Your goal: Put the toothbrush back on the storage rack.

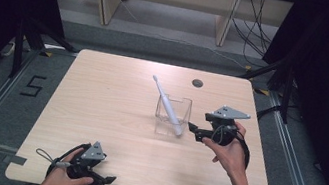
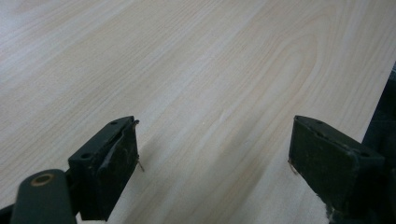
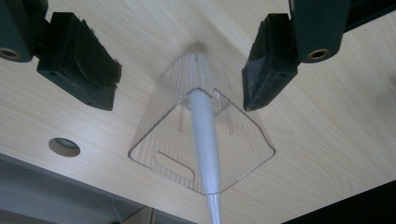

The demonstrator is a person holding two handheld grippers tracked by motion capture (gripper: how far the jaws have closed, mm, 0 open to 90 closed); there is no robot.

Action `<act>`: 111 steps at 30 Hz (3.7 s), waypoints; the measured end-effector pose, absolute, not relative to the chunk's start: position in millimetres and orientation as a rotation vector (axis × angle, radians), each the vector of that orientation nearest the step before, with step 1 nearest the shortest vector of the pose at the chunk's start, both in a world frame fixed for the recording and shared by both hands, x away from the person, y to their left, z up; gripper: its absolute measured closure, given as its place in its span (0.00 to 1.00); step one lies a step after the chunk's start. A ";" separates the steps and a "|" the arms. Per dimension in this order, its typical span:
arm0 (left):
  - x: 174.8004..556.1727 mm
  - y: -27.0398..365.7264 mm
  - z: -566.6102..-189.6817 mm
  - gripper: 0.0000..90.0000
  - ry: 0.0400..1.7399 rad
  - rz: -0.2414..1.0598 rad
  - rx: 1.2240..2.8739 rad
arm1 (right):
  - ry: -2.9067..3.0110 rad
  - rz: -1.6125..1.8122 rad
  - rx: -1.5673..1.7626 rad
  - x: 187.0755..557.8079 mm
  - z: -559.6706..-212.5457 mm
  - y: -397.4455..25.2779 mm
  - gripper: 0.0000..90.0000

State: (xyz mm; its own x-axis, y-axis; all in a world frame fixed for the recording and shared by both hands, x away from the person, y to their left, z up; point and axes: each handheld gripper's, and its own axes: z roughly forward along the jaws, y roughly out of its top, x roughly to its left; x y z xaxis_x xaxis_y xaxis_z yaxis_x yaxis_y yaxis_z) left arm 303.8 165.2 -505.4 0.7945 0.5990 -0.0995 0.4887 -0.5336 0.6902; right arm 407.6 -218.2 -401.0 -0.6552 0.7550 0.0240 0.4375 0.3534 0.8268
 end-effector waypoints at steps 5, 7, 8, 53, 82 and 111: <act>303.9 165.5 -505.2 0.17 0.798 0.196 2.240 | 2.240 1.241 1.073 399.8 -405.8 -227.2 0.30; 303.8 165.2 -505.5 0.17 0.797 0.192 2.236 | 2.237 1.219 1.062 397.2 -406.7 -231.5 0.29; 303.7 165.1 -505.6 0.17 0.798 0.193 2.236 | 2.237 1.227 1.068 395.0 -407.2 -233.7 0.29; 303.8 165.1 -505.1 0.17 0.798 0.196 2.235 | 2.240 1.244 1.108 359.9 -436.3 -245.9 0.21; 304.4 166.3 -503.9 0.17 0.789 0.205 2.247 | 2.283 1.272 1.159 338.6 -463.9 -251.5 0.21; 304.1 166.3 -503.6 0.17 0.787 0.199 2.244 | 2.352 1.194 1.112 313.3 -471.4 -256.7 0.18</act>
State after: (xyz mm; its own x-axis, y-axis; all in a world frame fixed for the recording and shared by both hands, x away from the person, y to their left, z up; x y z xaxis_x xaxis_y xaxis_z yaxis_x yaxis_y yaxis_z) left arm 304.1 166.3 -503.6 0.7998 0.5934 -0.0905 0.4788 -0.5398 0.6924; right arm 313.3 -256.7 -471.4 -0.6653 0.7409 0.0917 0.5114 0.3629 0.7790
